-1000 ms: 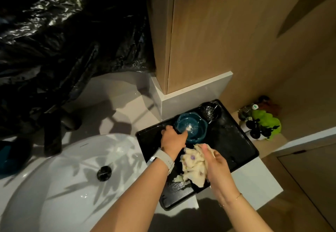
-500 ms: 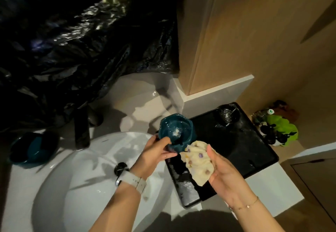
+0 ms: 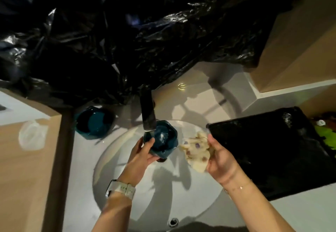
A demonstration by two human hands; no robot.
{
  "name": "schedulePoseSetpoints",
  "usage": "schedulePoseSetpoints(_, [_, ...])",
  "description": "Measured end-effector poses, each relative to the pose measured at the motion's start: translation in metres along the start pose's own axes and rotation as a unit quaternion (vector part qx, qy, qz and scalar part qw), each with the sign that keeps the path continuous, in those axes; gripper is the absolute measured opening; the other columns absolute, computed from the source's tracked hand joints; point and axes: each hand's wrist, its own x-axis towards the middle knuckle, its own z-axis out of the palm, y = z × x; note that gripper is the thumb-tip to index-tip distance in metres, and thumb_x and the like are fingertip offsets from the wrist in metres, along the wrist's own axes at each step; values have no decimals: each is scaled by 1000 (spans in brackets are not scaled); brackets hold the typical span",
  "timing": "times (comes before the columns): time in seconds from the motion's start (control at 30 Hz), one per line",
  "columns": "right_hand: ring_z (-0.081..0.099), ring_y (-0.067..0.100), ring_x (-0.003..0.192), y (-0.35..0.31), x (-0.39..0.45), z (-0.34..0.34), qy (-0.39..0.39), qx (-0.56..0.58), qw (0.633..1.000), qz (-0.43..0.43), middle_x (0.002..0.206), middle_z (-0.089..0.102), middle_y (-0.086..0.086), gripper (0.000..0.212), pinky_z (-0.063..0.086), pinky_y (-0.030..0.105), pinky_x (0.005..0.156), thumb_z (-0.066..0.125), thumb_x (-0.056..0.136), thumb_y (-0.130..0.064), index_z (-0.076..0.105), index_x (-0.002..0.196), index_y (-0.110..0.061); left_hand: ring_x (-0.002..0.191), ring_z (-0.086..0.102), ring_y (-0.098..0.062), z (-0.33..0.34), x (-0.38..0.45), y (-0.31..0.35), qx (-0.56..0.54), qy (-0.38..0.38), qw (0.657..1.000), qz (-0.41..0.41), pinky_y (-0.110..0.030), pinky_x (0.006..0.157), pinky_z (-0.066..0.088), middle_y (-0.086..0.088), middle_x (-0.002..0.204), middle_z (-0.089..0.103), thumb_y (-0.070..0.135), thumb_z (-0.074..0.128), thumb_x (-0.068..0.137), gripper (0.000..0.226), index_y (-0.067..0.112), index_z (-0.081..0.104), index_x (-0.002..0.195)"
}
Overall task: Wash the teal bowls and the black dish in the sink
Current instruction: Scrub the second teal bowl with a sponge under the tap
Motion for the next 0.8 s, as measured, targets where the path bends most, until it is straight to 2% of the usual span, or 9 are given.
schedulePoseSetpoints(0.1, [72, 21, 70, 11, 7, 11, -23, 40, 999, -4, 83, 74, 12, 54, 60, 30, 60, 34, 98, -35, 77, 79, -10, 115, 66, -26, -13, 1, 2, 10, -10, 1000, 9, -45, 100, 49, -6, 128, 67, 35, 61, 88, 50, 17, 55, 134])
schedulePoseSetpoints(0.23, [73, 19, 78, 25, 7, 12, -43, 68, 997, 4, 92, 74, 15, 53, 58, 25, 63, 31, 97, -27, 78, 89, -4, 115, 66, -24, -22, 6, 1, 0, -19, 1000, -6, -40, 96, 50, -3, 129, 67, 37, 60, 88, 50, 20, 54, 135])
schedulePoseSetpoints(0.27, [72, 16, 80, 27, 8, 12, -36, 70, 997, 7, 95, 73, 12, 49, 58, 23, 68, 34, 95, -27, 78, 89, -5, 114, 67, -23, -23, 7, 0, -4, -17, 1000, -8, -41, 96, 51, -3, 129, 67, 37, 62, 87, 50, 21, 54, 134])
schedulePoseSetpoints(0.33, [65, 14, 92, 30, 12, 10, -27, 70, 997, 23, 109, 66, 9, 45, 49, 21, 91, 42, 92, -34, 76, 100, -6, 114, 67, -24, -26, 9, -1, -6, -16, 1000, -6, -44, 101, 49, -4, 129, 67, 38, 64, 87, 52, 21, 54, 135])
schedulePoseSetpoints(0.4, [65, 18, 103, 33, 19, 4, -9, 55, 998, 25, 123, 62, 13, 50, 41, 29, 103, 39, 95, -39, 70, 114, -4, 115, 66, -25, -28, 10, -2, -4, -20, 1000, -5, -46, 103, 48, -4, 129, 67, 37, 63, 87, 53, 20, 53, 137])
schedulePoseSetpoints(0.57, [59, 22, 118, 32, 19, -1, -4, 79, 997, 24, 133, 58, 17, 51, 50, 37, 95, 37, 100, -39, 55, 133, -4, 119, 64, -28, -29, 5, -1, 16, -49, 999, 8, -44, 103, 46, -7, 133, 64, 37, 63, 92, 54, 19, 50, 141])
schedulePoseSetpoints(0.63, [61, 24, 117, 32, 17, -1, -9, 64, 998, 16, 133, 57, 19, 52, 50, 37, 95, 33, 101, -39, 55, 133, -4, 122, 62, -28, -29, 3, -2, 9, -56, 998, 8, -43, 103, 47, -6, 134, 63, 35, 62, 94, 52, 19, 49, 142])
schedulePoseSetpoints(0.73, [50, 28, 129, 31, 12, -2, -18, 49, 999, 8, 140, 50, 20, 53, 46, 38, 99, 33, 101, -39, 49, 138, -5, 122, 62, -28, -27, -3, -3, -7, -60, 998, 19, -43, 103, 48, -6, 135, 63, 27, 54, 97, 46, 19, 48, 142])
schedulePoseSetpoints(0.8, [57, 28, 121, 31, 12, -3, -5, 43, 999, 5, 136, 54, 21, 51, 48, 38, 96, 34, 101, -38, 54, 133, -4, 120, 63, -26, -25, -9, -1, -9, -52, 998, 28, -41, 100, 49, -5, 132, 65, 25, 57, 95, 46, 19, 51, 139])
